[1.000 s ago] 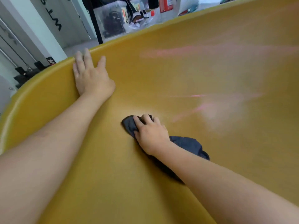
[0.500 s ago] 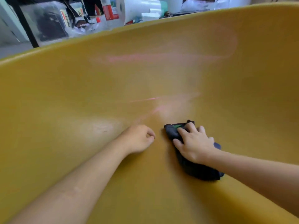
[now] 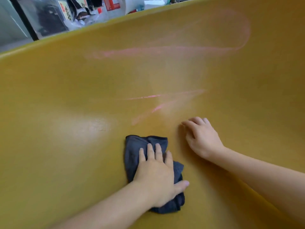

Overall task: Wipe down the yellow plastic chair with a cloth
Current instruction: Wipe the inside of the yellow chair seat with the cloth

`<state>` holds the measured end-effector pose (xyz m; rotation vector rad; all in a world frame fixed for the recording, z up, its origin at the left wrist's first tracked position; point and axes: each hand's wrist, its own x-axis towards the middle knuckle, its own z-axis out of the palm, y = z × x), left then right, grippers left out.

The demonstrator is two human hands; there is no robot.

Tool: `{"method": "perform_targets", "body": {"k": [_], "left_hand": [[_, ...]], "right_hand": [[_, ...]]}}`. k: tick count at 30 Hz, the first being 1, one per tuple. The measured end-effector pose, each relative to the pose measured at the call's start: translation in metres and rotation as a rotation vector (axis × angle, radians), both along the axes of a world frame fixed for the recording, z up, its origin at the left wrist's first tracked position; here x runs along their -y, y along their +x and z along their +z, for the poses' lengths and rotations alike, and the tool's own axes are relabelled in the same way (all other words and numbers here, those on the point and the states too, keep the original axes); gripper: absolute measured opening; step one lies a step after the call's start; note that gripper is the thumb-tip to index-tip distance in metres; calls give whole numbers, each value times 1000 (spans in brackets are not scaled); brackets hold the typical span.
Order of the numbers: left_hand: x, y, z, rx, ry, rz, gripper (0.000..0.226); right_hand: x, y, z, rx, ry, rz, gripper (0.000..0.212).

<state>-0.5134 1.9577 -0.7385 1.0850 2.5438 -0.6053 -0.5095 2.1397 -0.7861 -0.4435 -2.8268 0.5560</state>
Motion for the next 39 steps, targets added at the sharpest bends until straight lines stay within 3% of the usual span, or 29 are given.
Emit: {"method": "perform_targets", "body": {"k": [3, 5, 7, 9, 12, 14, 17, 19, 21, 22, 25, 27, 29, 32, 34, 35, 37, 39], "left_hand": [[37, -57, 1, -175, 88, -118, 72], [63, -120, 20, -359, 108, 53, 72], [66, -157, 28, -530, 303, 283, 72], [44, -148, 14, -469, 487, 296, 70], [10, -71, -23, -132, 470, -135, 67], [16, -53, -18, -54, 378, -340, 65], [41, -139, 1, -344, 261, -345, 70], [57, -193, 27, -656, 351, -101, 75], [51, -196, 26, -620, 444, 94, 70], [43, -183, 11, -568, 493, 71, 68], [35, -113, -28, -262, 425, -311, 70], [49, -123, -18, -210, 311, -535, 63], [60, -179, 9, -437, 291, -582, 60], [81, -242, 59, -792, 390, -210, 60], [67, -223, 48, -692, 536, 24, 61], [55, -200, 28, -610, 536, -10, 64], [43, -142, -12, -347, 364, -230, 66], [49, -134, -10, -241, 289, -463, 61]], "right_hand": [[12, 1, -7, 37, 228, 260, 62], [14, 2, -7, 77, 237, 294, 66], [15, -1, -8, 50, 240, 243, 60], [17, -14, -5, 18, 224, 200, 49], [21, -32, 0, -9, 122, 99, 49], [27, -33, -2, -20, 170, 117, 56], [33, -27, -8, 26, 245, 195, 62], [31, -29, -13, 49, 271, 215, 63], [31, -30, -15, 69, 304, 208, 56], [32, -30, -15, 72, 303, 198, 52], [35, -28, -17, 66, 277, 199, 49], [36, -25, -17, 55, 273, 196, 48], [36, -22, -18, 44, 281, 196, 49], [38, -22, -18, 46, 276, 196, 50], [40, -23, -16, 41, 260, 192, 48], [41, -23, -14, 28, 238, 183, 47], [43, -21, -9, 16, 208, 169, 43], [44, -19, -4, 24, 206, 155, 42]]}}
